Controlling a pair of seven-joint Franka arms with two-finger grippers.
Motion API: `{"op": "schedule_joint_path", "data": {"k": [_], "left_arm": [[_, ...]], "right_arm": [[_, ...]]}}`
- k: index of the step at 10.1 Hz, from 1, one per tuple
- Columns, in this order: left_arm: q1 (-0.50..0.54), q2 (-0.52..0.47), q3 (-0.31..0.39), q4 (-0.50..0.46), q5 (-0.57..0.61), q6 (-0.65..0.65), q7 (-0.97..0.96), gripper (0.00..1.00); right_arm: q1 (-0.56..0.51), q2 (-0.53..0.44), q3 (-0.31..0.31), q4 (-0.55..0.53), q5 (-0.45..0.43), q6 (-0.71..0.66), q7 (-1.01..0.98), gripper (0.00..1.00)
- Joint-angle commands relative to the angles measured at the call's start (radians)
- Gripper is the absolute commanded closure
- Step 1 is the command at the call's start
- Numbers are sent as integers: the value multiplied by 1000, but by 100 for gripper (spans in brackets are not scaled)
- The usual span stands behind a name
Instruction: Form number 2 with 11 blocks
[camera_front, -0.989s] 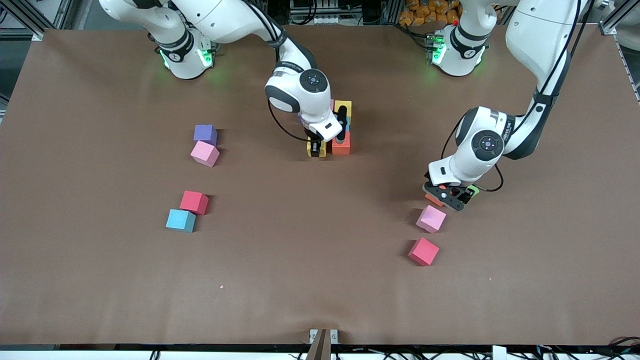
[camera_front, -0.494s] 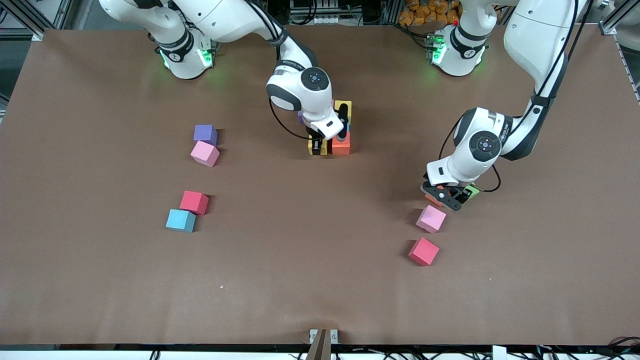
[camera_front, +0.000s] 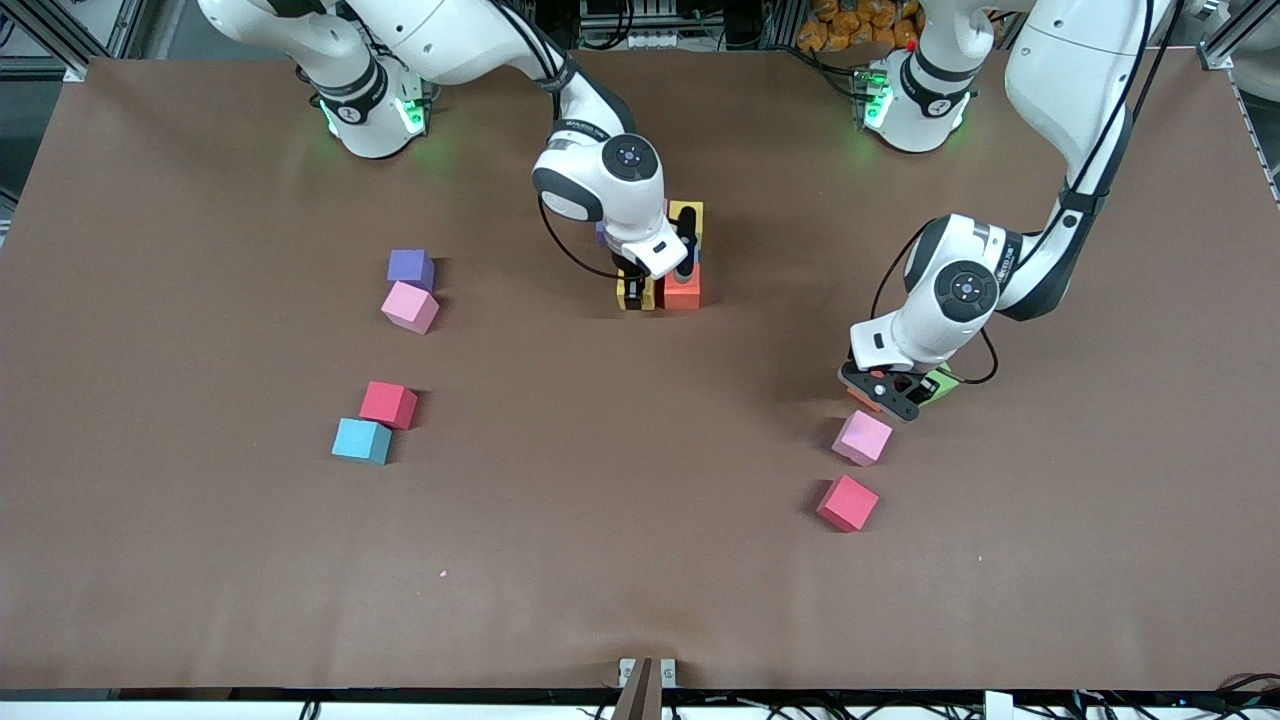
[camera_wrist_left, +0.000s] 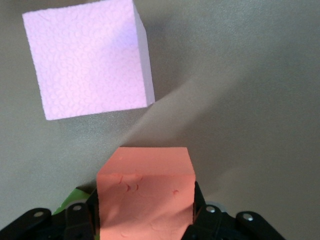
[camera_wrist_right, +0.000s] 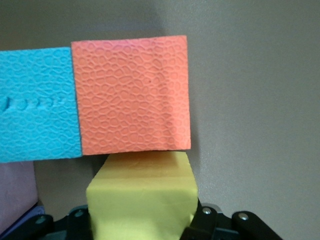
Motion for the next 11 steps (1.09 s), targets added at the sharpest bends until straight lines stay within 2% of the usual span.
{"op": "schedule_joint_path", "data": {"k": [1, 4, 11], "left_arm": [[-6, -17, 2, 0, 12, 7, -12, 35], [-6, -39, -3, 26, 7, 1, -11, 36], [10, -117, 0, 87, 7, -154, -2, 36]], "right_arm": [[-5, 4, 8, 2, -9, 8, 9, 61], [-3, 6, 8, 8, -2, 8, 9, 61], [11, 20, 8, 22, -2, 13, 9, 61]]}}
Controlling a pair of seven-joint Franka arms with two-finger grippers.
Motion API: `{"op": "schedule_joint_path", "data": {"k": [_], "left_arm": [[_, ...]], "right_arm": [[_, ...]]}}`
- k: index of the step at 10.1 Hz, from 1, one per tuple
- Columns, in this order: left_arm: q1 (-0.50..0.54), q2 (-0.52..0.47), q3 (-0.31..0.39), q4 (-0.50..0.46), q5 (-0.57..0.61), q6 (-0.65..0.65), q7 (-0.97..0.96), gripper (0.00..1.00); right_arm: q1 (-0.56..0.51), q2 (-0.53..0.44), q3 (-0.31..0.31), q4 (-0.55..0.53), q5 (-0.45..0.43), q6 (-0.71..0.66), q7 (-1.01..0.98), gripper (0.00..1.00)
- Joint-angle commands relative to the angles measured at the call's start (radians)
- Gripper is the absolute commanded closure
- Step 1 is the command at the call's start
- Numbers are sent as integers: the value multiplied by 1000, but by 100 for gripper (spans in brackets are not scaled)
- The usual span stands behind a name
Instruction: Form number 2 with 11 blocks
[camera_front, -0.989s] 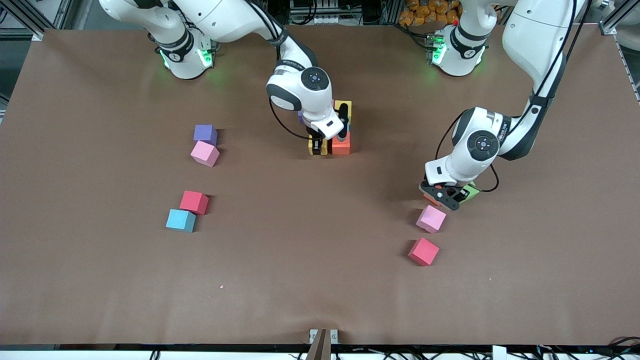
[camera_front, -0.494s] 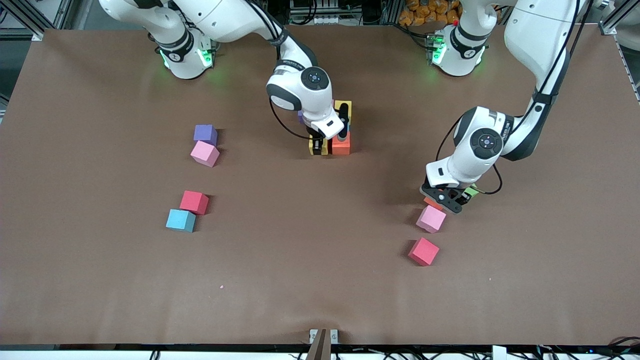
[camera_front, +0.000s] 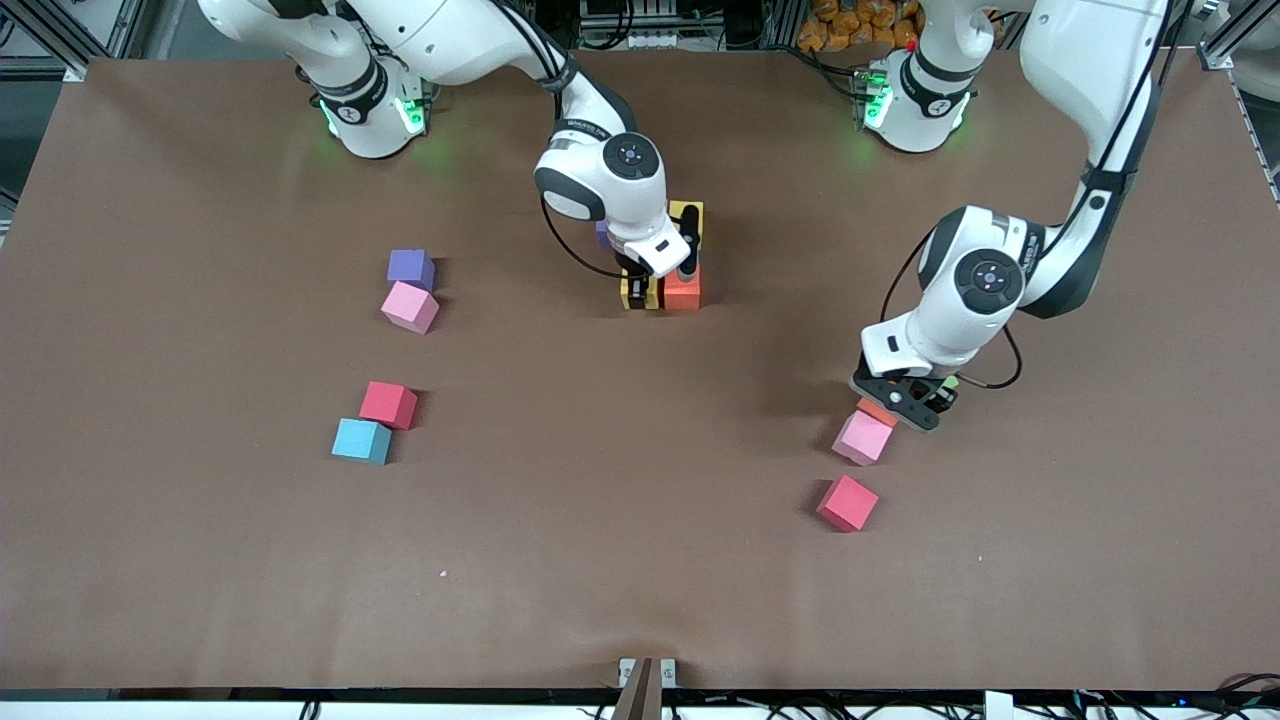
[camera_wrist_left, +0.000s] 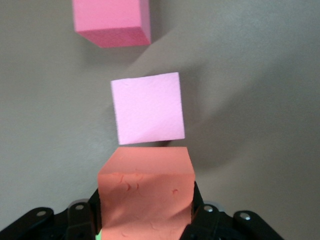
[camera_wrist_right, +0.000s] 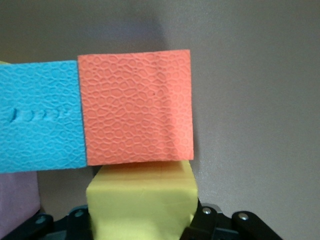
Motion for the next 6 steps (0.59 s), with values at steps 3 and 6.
{"op": "schedule_joint_path", "data": {"k": [3, 6], "left_arm": [[4, -56, 11, 22, 6, -88, 43, 36], [3, -78, 16, 50, 6, -135, 43, 36]], "right_arm": [[11, 22, 3, 21, -3, 9, 9, 61], [14, 25, 2, 22, -3, 20, 10, 61]]}}
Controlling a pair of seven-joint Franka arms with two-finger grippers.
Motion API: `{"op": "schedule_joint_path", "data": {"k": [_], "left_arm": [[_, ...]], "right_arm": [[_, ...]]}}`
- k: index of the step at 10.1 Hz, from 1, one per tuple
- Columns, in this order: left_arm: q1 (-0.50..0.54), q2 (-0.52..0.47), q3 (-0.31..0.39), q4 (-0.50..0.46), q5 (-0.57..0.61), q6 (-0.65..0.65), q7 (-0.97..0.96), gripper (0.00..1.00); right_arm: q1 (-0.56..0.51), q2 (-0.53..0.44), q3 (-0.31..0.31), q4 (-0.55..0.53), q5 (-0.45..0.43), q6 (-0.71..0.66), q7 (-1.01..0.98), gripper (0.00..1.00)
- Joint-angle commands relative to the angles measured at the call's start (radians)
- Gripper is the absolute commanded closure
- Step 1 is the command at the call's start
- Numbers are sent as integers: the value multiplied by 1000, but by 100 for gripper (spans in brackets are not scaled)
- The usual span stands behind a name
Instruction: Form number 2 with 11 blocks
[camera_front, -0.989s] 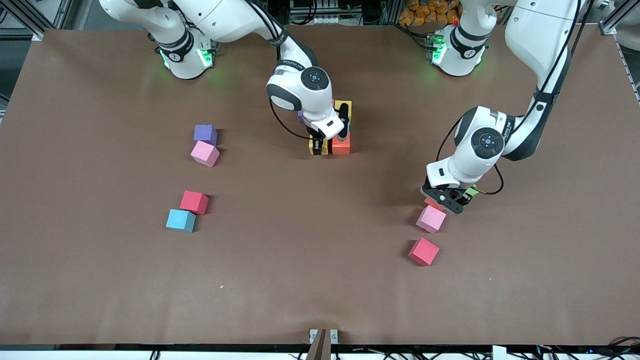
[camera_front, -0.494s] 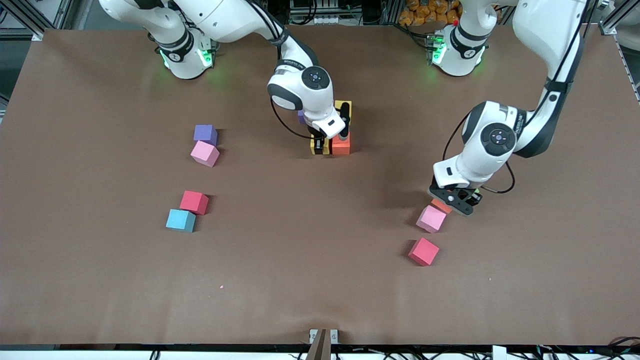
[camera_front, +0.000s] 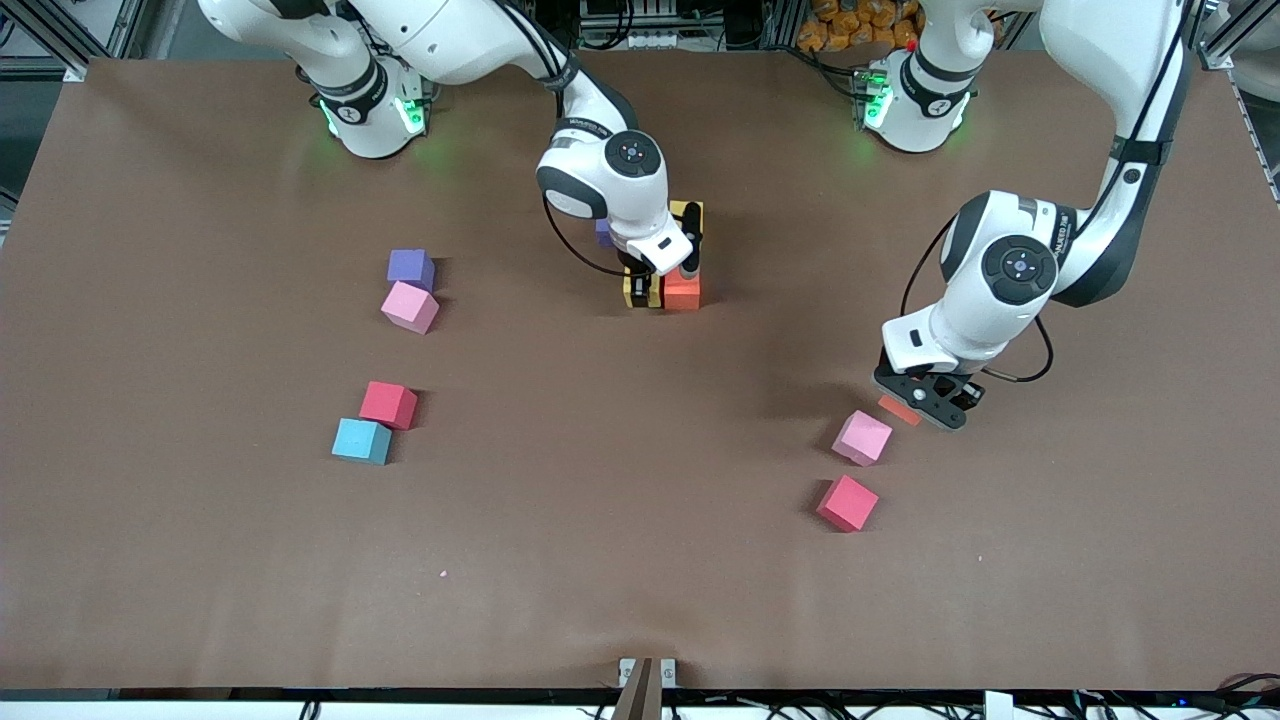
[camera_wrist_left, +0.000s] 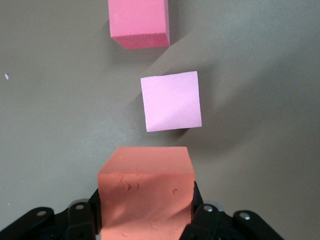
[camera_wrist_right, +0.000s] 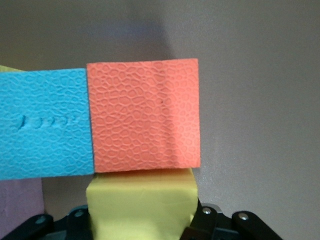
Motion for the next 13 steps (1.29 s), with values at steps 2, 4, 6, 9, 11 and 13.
{"op": "schedule_joint_path", "data": {"k": [2, 4, 6, 9, 11, 13], "left_arm": [[0, -28, 4, 57, 6, -104, 22, 36], [-1, -30, 3, 87, -3, -131, 22, 36], [-3, -30, 3, 131, -43, -188, 22, 36], [-6, -24, 3, 157, -45, -213, 22, 36], [-8, -16, 3, 157, -58, -213, 35, 36], [-14, -18, 3, 166, -68, -213, 34, 36]], "right_arm": [[18, 26, -3, 25, -3, 12, 10, 61], [18, 26, -3, 31, -3, 12, 10, 61], [16, 35, -3, 31, -3, 12, 10, 59], [15, 35, -4, 31, -3, 12, 10, 4], [7, 27, -4, 31, 0, 12, 10, 0], [6, 0, -4, 26, 14, 6, 9, 0]]}}
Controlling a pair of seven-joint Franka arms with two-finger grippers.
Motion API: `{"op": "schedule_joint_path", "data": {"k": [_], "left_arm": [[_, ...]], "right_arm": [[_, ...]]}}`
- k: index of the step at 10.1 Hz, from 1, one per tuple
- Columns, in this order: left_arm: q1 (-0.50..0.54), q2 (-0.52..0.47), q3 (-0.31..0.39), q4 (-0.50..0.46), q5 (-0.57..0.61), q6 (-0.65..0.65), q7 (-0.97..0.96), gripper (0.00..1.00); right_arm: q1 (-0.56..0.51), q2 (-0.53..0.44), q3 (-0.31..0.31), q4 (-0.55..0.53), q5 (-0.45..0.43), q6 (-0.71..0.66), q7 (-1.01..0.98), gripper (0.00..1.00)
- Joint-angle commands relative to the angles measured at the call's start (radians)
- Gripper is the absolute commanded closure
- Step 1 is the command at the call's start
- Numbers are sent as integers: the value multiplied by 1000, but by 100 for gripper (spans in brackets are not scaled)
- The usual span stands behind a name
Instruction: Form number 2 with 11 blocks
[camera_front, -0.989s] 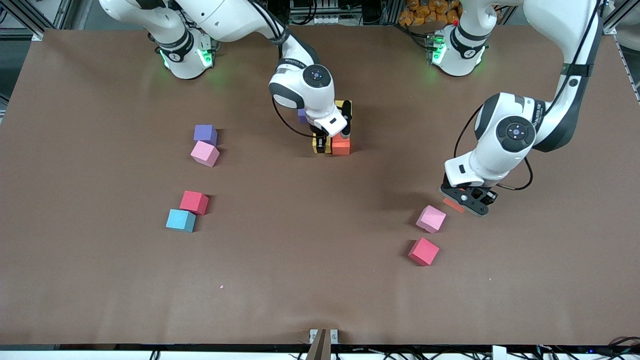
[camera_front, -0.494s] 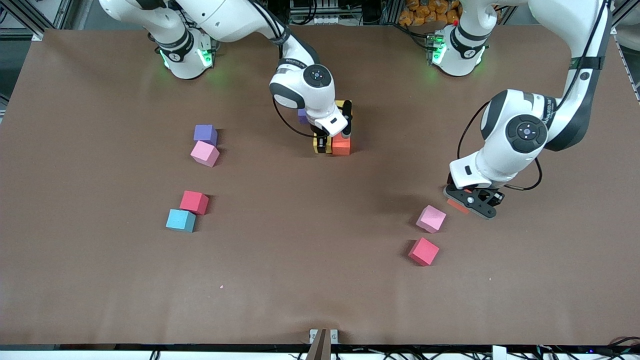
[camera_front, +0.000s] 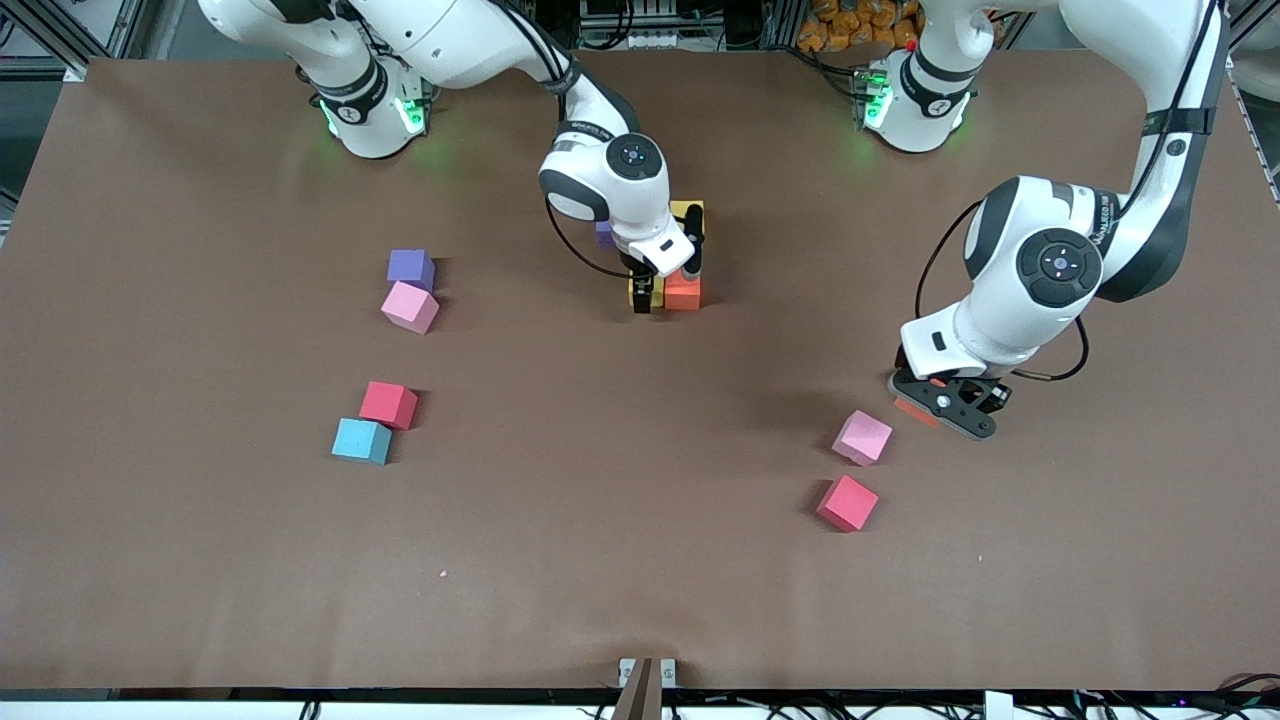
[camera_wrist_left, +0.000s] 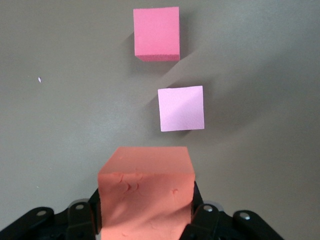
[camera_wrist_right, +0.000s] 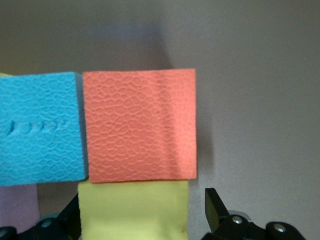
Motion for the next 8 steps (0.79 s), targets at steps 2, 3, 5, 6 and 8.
{"op": "schedule_joint_path", "data": {"k": [2, 3, 5, 6, 8], "left_arm": [[-11, -13, 4, 17, -141, -28, 19, 36], [-14, -14, 4, 31, -175, -56, 14, 38], [-34, -17, -13, 43, -189, -77, -76, 39], [-34, -19, -34, 43, -191, -78, -120, 40], [-45, -20, -70, 45, -189, -78, -230, 43]], "right_arm": [[-8, -54, 5, -14, 12, -19, 5, 0], [-8, -79, 5, -33, 12, -42, 5, 0], [-8, -122, 28, -34, 19, -134, 3, 0], [-10, -143, 31, -34, 32, -169, 3, 0], [-28, -212, 33, -34, 70, -278, -7, 0]]}}
